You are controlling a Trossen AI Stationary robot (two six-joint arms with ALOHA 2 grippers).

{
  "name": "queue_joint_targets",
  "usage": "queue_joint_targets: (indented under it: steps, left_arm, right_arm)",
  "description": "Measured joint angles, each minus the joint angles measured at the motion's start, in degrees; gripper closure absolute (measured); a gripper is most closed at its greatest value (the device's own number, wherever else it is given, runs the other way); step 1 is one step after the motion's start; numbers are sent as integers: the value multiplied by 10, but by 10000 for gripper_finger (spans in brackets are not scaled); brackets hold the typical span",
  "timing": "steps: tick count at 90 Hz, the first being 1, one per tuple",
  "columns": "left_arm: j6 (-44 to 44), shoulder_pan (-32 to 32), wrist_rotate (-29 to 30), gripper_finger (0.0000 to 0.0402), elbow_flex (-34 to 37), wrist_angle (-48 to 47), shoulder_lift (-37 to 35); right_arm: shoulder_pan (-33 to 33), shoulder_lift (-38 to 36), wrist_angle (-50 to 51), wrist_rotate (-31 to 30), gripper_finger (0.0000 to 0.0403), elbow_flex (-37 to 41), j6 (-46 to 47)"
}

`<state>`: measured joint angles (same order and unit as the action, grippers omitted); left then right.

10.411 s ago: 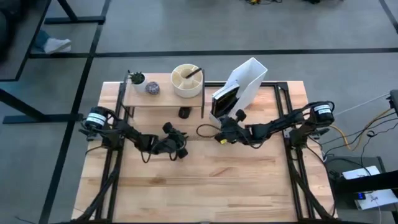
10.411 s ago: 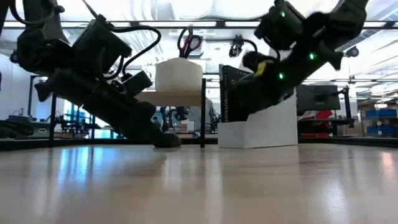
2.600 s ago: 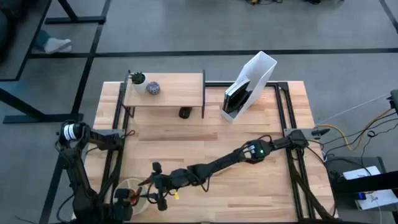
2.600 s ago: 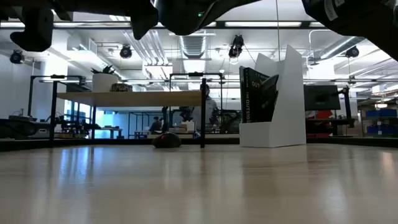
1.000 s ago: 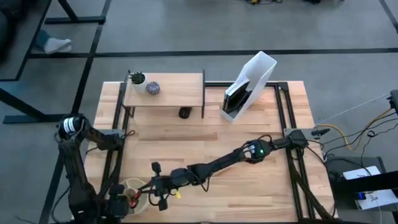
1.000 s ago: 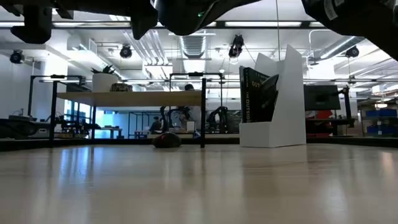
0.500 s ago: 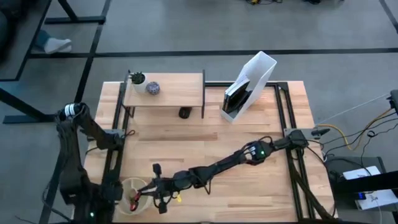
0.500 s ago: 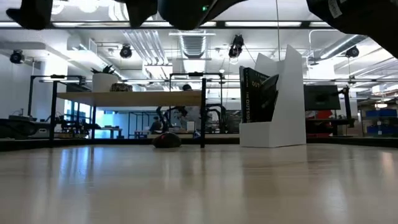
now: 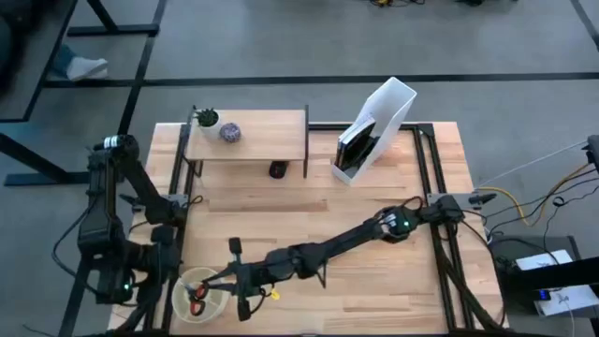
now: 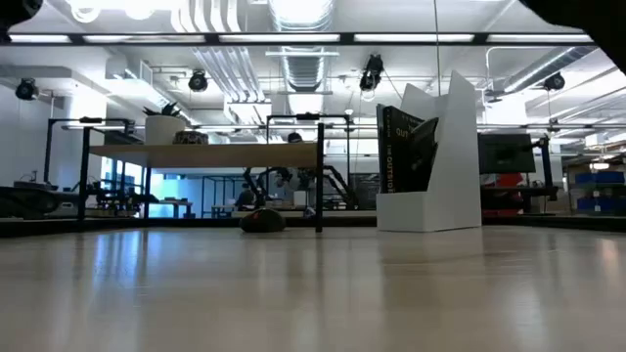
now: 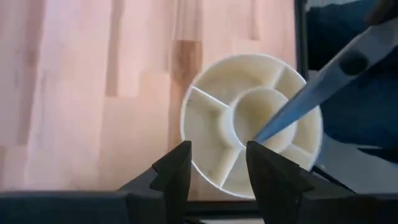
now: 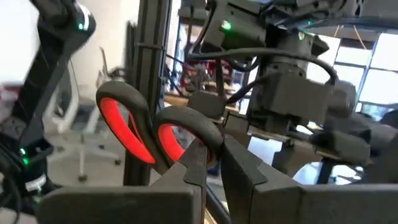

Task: Stock shelves
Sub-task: Remove the black scissor from the white pen organizer

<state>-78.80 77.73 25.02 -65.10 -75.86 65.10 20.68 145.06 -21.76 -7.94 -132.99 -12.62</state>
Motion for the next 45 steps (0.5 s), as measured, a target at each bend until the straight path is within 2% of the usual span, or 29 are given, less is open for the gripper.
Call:
queue_joint_targets:
  steps: [16, 45]
  left_arm:
    - [2, 0, 18, 273, 1, -27, 5]
    - [38, 0, 152, 294, 28, -26, 20]
  right_arm:
    - [7, -59, 165, -17, 390, 0, -16]
    - [35, -129, 468, -122, 390, 0, 36]
